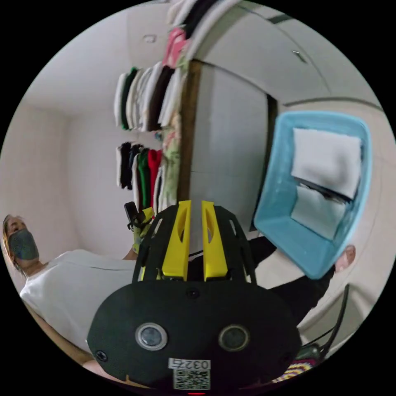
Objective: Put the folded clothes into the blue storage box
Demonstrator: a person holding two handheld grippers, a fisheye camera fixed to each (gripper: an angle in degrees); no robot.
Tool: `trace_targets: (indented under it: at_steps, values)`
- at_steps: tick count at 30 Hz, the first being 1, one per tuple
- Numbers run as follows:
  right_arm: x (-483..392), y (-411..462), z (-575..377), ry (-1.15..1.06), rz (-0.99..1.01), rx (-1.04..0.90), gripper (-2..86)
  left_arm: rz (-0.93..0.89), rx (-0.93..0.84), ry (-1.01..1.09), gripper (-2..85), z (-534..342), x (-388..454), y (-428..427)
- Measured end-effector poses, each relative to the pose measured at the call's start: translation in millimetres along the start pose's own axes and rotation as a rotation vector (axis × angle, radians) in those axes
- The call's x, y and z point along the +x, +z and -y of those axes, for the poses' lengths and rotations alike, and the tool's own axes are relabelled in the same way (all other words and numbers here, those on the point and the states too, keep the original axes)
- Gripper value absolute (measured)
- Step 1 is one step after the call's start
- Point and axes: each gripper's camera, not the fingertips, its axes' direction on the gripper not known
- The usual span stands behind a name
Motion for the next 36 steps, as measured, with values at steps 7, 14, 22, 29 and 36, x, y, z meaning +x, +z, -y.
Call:
trace_targets:
  at_steps: [7, 14, 22, 29, 36]
  values:
    - [-106, 108, 64, -0.237, 0.161, -0.246, 5.8, 0.228, 0.557, -0.083, -0.4, -103, 24, -158]
    - [-188, 235, 103, -0.221, 0.149, -0.455, 10.0, 0.045, 0.983, -0.514, 7.0, -239, -33, -254]
    - [-229, 290, 118, -0.153, 0.101, -0.455, 8.6, -0.213, 0.961, -0.619, 10.6, -276, -71, -261]
    - [-263, 322, 123, -0.134, 0.040, -0.486, 8.3, -0.270, 0.930, -0.595, 3.3, -285, -75, -289]
    - [-286, 340, 129, -0.111, 0.055, -0.499, 3.6, -0.310, 0.907, -0.623, 3.5, -305, -89, -301]
